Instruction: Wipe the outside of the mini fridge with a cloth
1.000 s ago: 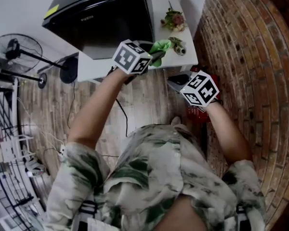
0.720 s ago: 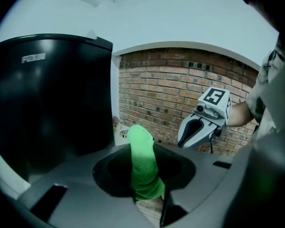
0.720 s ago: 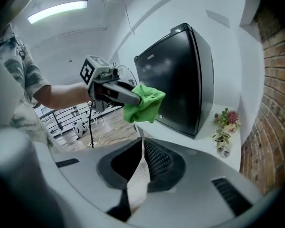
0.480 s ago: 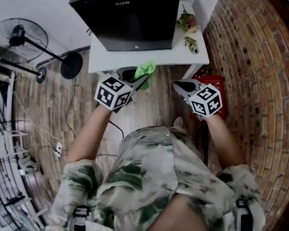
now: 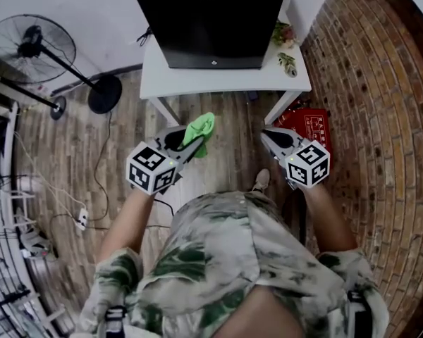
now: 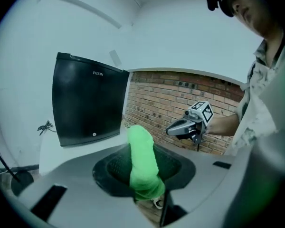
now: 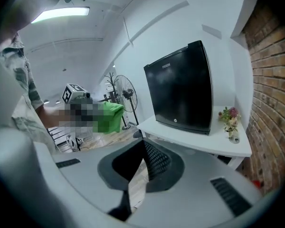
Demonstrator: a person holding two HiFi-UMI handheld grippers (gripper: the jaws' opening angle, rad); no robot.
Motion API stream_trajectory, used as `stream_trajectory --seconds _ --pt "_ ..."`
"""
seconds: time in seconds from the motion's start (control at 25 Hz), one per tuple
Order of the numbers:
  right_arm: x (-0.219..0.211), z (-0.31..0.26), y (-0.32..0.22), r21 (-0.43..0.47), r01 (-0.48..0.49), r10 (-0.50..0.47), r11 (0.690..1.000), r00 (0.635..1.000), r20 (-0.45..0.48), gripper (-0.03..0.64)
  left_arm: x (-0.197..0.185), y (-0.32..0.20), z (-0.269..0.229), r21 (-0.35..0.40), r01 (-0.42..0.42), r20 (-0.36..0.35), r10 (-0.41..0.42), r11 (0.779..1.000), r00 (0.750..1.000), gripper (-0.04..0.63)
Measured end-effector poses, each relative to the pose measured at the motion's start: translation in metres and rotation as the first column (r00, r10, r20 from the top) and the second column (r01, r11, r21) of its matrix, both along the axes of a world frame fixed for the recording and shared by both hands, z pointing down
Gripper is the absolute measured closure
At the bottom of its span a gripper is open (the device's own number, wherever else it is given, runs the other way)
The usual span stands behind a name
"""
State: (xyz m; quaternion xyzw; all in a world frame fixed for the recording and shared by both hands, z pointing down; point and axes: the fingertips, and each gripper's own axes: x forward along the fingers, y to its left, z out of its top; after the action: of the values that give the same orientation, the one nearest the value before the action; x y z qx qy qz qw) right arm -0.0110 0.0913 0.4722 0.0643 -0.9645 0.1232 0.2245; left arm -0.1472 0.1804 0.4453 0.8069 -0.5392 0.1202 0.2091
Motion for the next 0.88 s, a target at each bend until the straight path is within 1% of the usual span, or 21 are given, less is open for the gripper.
stream_trajectory --seconds 0.16,0.48,0.68,0.88 --pt "-0.002 -0.008 0.028 0.024 -0.007 0.007 1.0 1.0 0.016 0.595 0.005 0.033 0.002 0.009 -0.002 -0.032 0.003 1.0 0.999 0.466" --pt "-0.004 -0.024 0.076 0.076 0.016 -0.017 0.997 1.0 0.011 0.595 0.001 0.088 0.003 0.01 0.008 -0.052 -0.007 1.0 0.999 0.466" --pt "-0.002 -0.028 0.092 0.085 0.001 -0.002 0.996 1.0 0.016 0.595 -0.004 0.113 0.003 0.015 0.019 -0.063 -0.018 1.0 0.998 0.466" --pt "-0.002 -0.032 0.103 0.091 -0.01 0.007 0.996 1.0 0.027 0.595 -0.004 0.128 0.006 0.014 0.018 -0.077 -0.017 1.0 0.997 0.465"
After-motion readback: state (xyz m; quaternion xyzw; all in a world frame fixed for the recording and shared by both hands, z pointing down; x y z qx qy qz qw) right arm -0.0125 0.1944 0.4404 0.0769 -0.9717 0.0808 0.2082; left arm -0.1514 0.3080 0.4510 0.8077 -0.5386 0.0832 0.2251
